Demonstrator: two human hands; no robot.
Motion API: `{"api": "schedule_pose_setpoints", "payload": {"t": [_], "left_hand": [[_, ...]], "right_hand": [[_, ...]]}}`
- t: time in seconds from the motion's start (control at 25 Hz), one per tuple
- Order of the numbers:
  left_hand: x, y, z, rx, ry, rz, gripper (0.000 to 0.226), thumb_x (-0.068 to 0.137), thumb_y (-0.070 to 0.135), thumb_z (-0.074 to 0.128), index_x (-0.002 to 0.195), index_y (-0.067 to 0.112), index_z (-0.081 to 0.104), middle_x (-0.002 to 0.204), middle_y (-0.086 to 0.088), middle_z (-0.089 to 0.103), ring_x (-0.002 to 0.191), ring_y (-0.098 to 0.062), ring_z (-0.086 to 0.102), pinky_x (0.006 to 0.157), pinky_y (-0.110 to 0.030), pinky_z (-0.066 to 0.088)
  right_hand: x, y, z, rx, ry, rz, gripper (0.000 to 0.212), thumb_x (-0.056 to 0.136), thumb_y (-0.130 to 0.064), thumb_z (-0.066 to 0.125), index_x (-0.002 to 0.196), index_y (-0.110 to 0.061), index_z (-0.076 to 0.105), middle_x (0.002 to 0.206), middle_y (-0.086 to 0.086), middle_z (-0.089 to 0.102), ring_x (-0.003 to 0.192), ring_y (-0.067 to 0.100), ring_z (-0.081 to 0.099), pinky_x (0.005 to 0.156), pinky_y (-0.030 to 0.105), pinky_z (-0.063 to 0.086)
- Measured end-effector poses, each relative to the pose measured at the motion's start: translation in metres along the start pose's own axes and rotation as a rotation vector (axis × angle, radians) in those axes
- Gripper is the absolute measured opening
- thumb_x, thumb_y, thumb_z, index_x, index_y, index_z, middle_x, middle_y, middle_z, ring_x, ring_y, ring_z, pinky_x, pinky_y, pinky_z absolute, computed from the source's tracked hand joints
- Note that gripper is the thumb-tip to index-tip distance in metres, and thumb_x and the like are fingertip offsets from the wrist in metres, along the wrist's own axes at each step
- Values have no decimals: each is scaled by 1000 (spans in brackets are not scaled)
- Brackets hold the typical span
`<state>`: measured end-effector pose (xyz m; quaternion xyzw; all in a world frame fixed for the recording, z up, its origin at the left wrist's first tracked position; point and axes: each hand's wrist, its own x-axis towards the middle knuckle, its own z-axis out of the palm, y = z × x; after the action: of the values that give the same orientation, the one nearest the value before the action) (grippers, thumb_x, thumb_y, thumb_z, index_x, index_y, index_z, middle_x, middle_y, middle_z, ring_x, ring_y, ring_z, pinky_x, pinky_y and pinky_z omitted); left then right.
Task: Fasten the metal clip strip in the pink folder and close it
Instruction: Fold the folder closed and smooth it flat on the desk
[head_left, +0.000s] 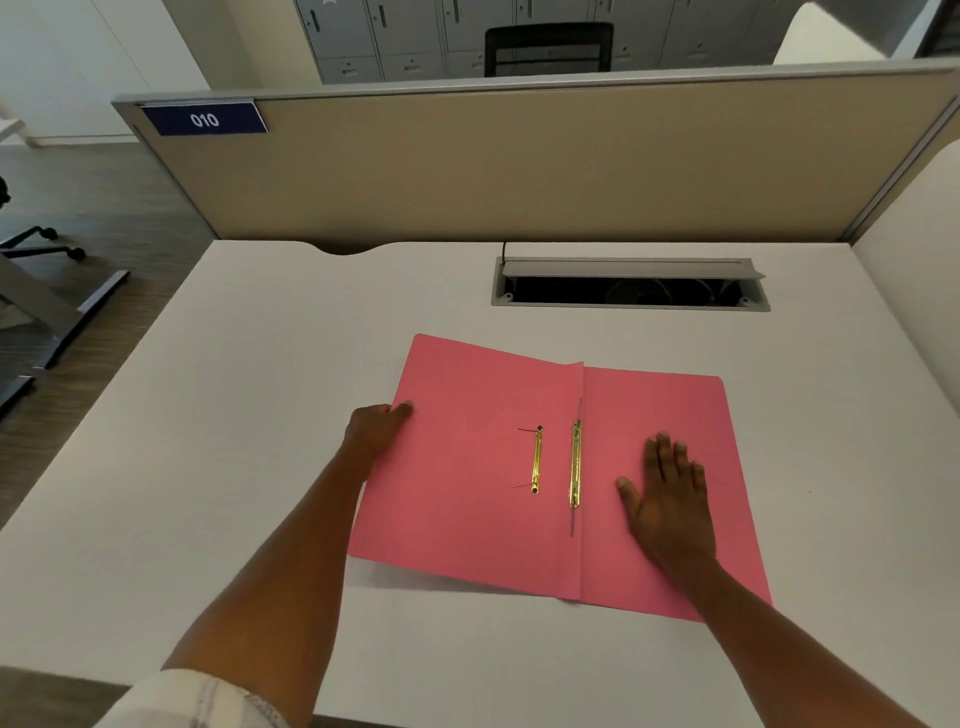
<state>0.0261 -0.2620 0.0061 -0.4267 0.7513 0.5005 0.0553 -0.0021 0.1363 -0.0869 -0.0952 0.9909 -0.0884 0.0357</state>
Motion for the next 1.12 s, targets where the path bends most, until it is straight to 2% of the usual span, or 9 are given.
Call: {"api": "schedule_pose_setpoints", "payload": {"t": [0.08,0.12,0.24,0.56,0.68,0.76,0.88,0.96,1.12], "left_hand": [[-9,7,-5,-218,-96,-39,34,89,34,72,106,4,69,96,-14,72,82,-29,69,83,-45,59],[-15,14,-7,-265,-139,-51,33,90,28,71,111,3,68,94,-14,74,76,-28,72,75,-44,61],[-39,41,-11,-214,-256,-27,19,94,20,64,108,7,69,90,-13,76,66,-24,74,60,-35,59],[-126,123,17,18,-520,185,18,98,17,54,115,20,59,100,-2,71,90,-20,68,79,-32,56],[-155,142,47,56,-624,272,40,100,18,50,139,23,43,115,-1,66,97,-17,65,84,-34,55],[-168,151,73,67,-652,321,57,101,20,50,153,24,25,136,-4,55,112,-22,60,96,-41,51],[-184,158,113,109,-611,354,73,103,26,46,159,27,0,165,-4,22,143,-33,37,113,-48,36],[-195,157,142,202,-549,395,74,104,29,41,157,28,-9,168,0,4,150,-32,24,116,-47,30],[-215,158,201,283,-485,462,72,104,23,36,157,22,-13,168,-1,-4,153,-33,16,120,-52,28]], "right_hand": [[0,0,-1,8,-5,2,80,94,-61,13,156,-11,7,165,11,13,152,31,11,124,48,12],[0,-1,-1,15,-7,3,80,94,-61,14,156,-11,7,165,11,12,152,31,10,124,48,12],[-1,-2,-2,29,-11,2,80,93,-61,15,156,-12,8,165,10,12,153,30,8,124,48,11],[2,-1,-6,75,-51,1,77,96,-58,24,156,-13,5,166,8,7,154,27,1,125,46,6],[3,1,-9,96,-77,-16,77,97,-57,26,156,-14,1,166,7,3,154,25,-2,125,44,2],[2,9,-12,92,-79,-20,77,97,-57,25,156,-14,1,166,6,2,153,24,-2,125,43,1],[-3,26,-17,87,-79,-12,76,98,-56,25,156,-13,1,166,7,2,154,24,-2,126,43,2],[-5,36,-19,83,-90,-15,74,99,-54,25,156,-12,1,166,7,2,154,24,-1,126,44,3],[-6,59,-30,99,-95,0,70,101,-48,24,156,-11,2,166,8,2,154,22,-2,126,42,1]]}}
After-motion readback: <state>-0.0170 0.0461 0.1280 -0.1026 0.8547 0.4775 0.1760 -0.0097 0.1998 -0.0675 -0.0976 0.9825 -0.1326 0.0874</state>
